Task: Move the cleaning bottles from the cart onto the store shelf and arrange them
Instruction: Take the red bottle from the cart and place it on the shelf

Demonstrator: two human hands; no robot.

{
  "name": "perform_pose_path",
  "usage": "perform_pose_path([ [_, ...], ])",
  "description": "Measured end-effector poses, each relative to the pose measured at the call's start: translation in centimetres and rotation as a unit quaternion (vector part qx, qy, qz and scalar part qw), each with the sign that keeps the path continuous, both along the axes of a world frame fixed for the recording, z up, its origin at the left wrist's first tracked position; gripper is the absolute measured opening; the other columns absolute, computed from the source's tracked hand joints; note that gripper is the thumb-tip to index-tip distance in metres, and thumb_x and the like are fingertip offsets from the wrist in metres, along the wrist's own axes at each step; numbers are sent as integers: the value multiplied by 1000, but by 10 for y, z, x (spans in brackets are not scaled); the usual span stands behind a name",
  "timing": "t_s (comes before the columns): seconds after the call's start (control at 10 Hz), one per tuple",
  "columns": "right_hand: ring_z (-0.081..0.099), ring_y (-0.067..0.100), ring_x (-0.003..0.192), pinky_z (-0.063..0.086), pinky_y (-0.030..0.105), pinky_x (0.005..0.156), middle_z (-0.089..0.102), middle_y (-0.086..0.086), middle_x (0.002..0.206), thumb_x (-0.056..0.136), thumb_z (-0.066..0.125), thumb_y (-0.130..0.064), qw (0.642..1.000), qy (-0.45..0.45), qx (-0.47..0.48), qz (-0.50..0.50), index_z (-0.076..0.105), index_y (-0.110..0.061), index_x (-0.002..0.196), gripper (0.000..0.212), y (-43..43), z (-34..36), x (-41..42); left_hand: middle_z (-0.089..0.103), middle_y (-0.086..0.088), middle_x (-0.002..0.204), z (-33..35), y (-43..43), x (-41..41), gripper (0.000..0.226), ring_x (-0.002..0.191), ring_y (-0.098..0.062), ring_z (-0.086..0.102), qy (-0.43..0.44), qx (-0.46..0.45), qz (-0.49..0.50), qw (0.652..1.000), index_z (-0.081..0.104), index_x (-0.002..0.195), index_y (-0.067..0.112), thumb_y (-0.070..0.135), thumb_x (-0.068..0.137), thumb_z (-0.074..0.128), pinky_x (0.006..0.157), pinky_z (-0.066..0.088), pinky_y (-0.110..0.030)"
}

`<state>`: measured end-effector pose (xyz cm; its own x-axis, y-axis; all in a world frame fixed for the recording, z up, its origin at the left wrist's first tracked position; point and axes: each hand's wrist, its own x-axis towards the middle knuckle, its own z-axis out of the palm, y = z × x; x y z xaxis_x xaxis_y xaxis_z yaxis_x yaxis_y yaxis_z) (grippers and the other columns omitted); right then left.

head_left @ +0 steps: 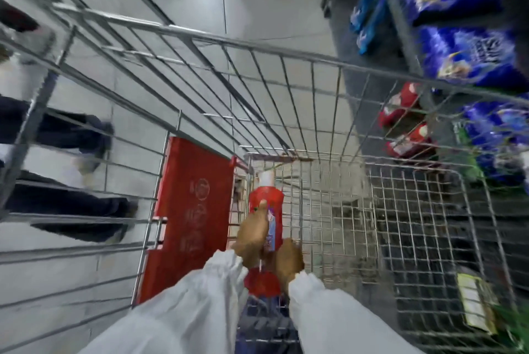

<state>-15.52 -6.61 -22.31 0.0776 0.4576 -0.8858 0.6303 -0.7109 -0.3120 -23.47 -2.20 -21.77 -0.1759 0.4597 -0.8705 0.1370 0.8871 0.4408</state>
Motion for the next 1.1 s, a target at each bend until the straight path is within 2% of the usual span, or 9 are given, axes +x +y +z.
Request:
perform_pose_path([
  [0.2, 59, 19, 91, 45, 29, 79, 67, 13, 117, 76, 71, -34, 996, 40, 25, -79, 59, -10, 115, 47, -4, -32, -5, 64, -16, 79, -1, 5, -8, 61, 64, -27, 66, -121, -14, 80, 989, 63, 87, 6, 57, 92, 31, 61, 56, -33],
  [0.3, 62, 19, 85, 48, 28, 75, 70, 7, 99, 69, 75, -33, 992, 39, 38, -113, 64, -12, 103, 42, -7, -28, -2, 67, -23, 97, 3, -1, -7, 63, 87, -31, 67, -101, -20, 46, 994, 63, 107, -1, 53, 95, 32, 83, 55, -41],
  [0.4, 70, 28, 84, 57, 35, 77, 74, 12, 92, 63, 75, -22, 985, 39, 35, -164, 69, -9, 89, 30, -14, -14, 15, 68, -12, 71, 11, -10, -5, 46, 51, -5, 64, -62, 6, -1, 998, 63, 107, -7, 33, 98, 43, 49, 49, -12],
  [0.5, 70, 31, 87, 57, 44, 83, 74, 15, 96, 57, 79, -13, 974, 78, 33, -212, 70, -7, 97, 42, -20, 8, 40, 67, -4, 51, 32, -16, 2, 34, 35, 2, 57, -53, 11, -30, 998, 63, 106, -14, 17, 95, 52, 35, 38, -9],
  [0.6, 70, 33, 85, 57, 49, 85, 72, 22, 99, 63, 77, 1, 947, 156, 45, -278, 66, 1, 104, 42, -24, 40, 64, 67, -20, 92, 65, -20, 15, 40, 74, -21, 62, -76, 23, -41, 996, 62, 106, -8, 30, 94, 53, 64, 46, -24],
  [0.8, 64, 33, 81, 55, 47, 82, 65, 30, 106, 75, 66, 11, 899, 276, 155, -302, 62, 4, 107, 34, -24, 147, 101, 72, -12, 85, 159, -28, 52, 26, 59, -16, 69, -196, 147, -23, 969, 60, 105, 4, 27, 93, 53, 49, 53, -24],
  [0.9, 60, 36, 94, 46, 56, 97, 61, 33, 116, 76, 66, 9, 886, 279, 239, -282, 59, 8, 112, 36, -48, 221, 119, 73, -9, 78, 222, -40, 70, 32, 53, -12, 70, -253, 220, -48, 941, 65, 97, 5, 35, 91, 55, 46, 54, -21],
  [1.0, 58, 39, 102, 42, 59, 101, 57, 34, 122, 79, 64, 10, 865, 281, 326, -257, 56, 11, 115, 38, -84, 293, 141, 72, -12, 91, 290, -66, 88, 46, 67, -17, 71, -298, 274, -80, 911, 66, 107, 7, 46, 87, 55, 56, 57, -26],
  [1.1, 65, 36, 97, 54, 47, 89, 61, 28, 119, 78, 63, 11, 832, 289, 417, -225, 62, 3, 104, 28, -126, 363, 161, 74, -15, 94, 356, -97, 113, 51, 75, -23, 73, -394, 302, -102, 862, 61, 118, 4, 45, 91, 48, 66, 60, -34],
])
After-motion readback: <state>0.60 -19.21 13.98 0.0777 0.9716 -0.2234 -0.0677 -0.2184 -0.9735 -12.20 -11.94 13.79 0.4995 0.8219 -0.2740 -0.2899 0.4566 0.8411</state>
